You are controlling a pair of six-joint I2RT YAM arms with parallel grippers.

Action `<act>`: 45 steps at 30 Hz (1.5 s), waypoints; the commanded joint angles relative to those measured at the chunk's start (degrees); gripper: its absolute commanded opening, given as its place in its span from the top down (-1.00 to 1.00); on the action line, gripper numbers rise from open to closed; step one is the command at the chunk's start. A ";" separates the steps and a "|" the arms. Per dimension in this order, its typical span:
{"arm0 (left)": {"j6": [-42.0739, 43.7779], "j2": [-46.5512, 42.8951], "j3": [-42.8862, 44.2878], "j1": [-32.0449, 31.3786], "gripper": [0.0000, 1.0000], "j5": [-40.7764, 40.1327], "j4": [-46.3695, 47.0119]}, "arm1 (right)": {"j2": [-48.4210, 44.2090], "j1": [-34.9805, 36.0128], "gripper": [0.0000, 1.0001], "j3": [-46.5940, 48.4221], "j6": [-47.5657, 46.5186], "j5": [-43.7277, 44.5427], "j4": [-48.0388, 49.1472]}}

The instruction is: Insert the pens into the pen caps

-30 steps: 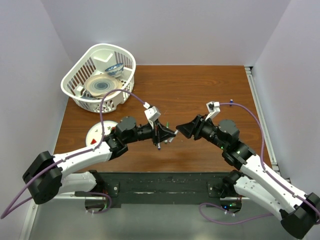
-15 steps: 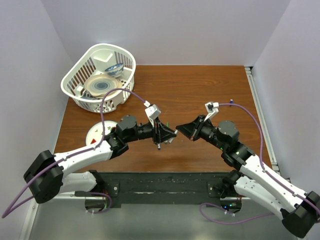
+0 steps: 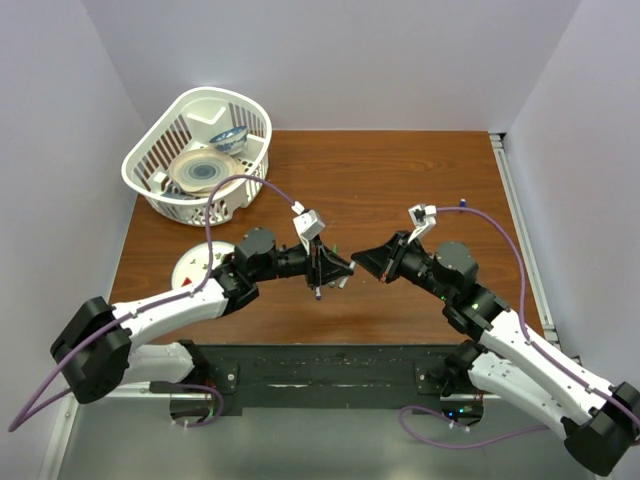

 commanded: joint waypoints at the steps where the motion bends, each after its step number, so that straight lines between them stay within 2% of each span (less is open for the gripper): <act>1: 1.48 0.80 2.36 -0.70 0.39 4.06 2.85 | 0.21 0.22 1.00 0.79 0.64 -0.99 3.33; 2: 1.91 0.71 2.18 -0.70 0.39 4.05 2.76 | 0.39 0.30 1.00 0.79 0.73 -1.08 3.42; 5: 2.36 0.71 2.18 -0.70 0.55 4.58 2.67 | 0.48 0.30 1.00 0.70 0.99 -1.00 3.69; 6: 2.62 0.71 2.18 -0.62 0.87 4.67 2.58 | 0.48 0.39 1.00 0.62 1.08 -1.00 3.77; 7: 2.97 0.54 2.18 -0.70 1.00 4.93 2.58 | 0.56 0.31 1.00 0.70 0.91 -1.00 3.78; 9: 3.32 0.01 1.75 -0.70 1.00 4.15 2.41 | 0.74 0.39 0.97 0.79 0.90 -0.56 3.34; 10: 3.50 -1.21 1.31 -0.62 1.00 2.75 2.41 | 0.91 0.39 0.79 1.31 0.38 -0.12 2.73; 12: 4.20 -2.88 0.87 -0.70 1.00 -0.76 -0.04 | 0.83 0.39 0.22 2.81 -0.76 3.91 -1.38; 14: 4.55 -5.78 0.69 -0.18 1.00 -7.17 -4.68 | 0.65 0.39 0.02 6.14 -4.53 7.42 -3.86; 16: 3.51 -8.76 1.39 0.35 1.00 -14.27 -8.73 | 2.39 0.30 -0.22 11.83 -10.74 18.21 -11.22; 18: 2.53 -10.44 2.53 0.61 1.00 -17.99 -15.24 | 4.86 0.13 -0.32 16.41 -14.72 27.95 -18.59; 19: 2.79 -12.02 3.93 0.79 1.00 -20.18 -17.52 | 6.70 0.04 -0.37 20.44 -19.00 36.27 -20.03; 22: 6.83 -15.10 6.39 0.79 1.00 -21.35 -25.00 | 15.39 -4.07 -0.36 27.04 -25.00 48.27 -23.82; 23: 9.19 -15.72 7.01 0.88 1.00 -21.00 -28.06 | 20.29 -9.57 -0.36 28.55 -25.63 47.35 -24.69; 25: 11.14 -17.21 8.68 0.88 1.00 -17.42 -31.32 | 24.54 -15.75 -0.35 32.15 -25.99 41.32 -26.46; 26: 13.06 -17.48 9.12 0.79 1.00 -15.82 -33.43 | 27.08 -21.26 -0.35 32.95 -25.99 39.63 -26.46; 29: 16.05 -18.54 9.74 0.79 1.00 -11.42 -37.22 | 37.19 -30.15 -0.34 37.78 -25.99 33.83 -26.90; 30: 16.50 -18.63 9.65 0.88 1.00 -10.81 -37.75 | 43.74 -32.02 -0.33 39.36 -25.99 32.42 -27.68; 32: 17.99 -18.98 9.04 0.88 1.00 -8.70 -39.07 | 50.28 -36.41 -0.33 45.59 -26.95 27.95 -29.96; 34: 18.53 -19.24 8.34 0.79 1.00 -7.03 -39.87 | 60.01 -38.53 -0.33 53.38 -29.31 25.82 -35.84; 37: 18.62 -20.38 6.76 0.79 1.00 -8.33 -40.05 | 68.65 -41.53 -0.32 61.14 -33.53 25.19 -41.48; 42: 19.32 -22.14 5.52 0.79 1.00 -11.94 -40.22 | 75.43 -45.57 -0.29 66.96 -36.01 23.71 -42.28; 45: 19.58 -21.79 5.87 0.79 1.00 -11.86 -39.96 | 79.83 -47.50 -0.28 71.70 -37.50 17.83 -44.03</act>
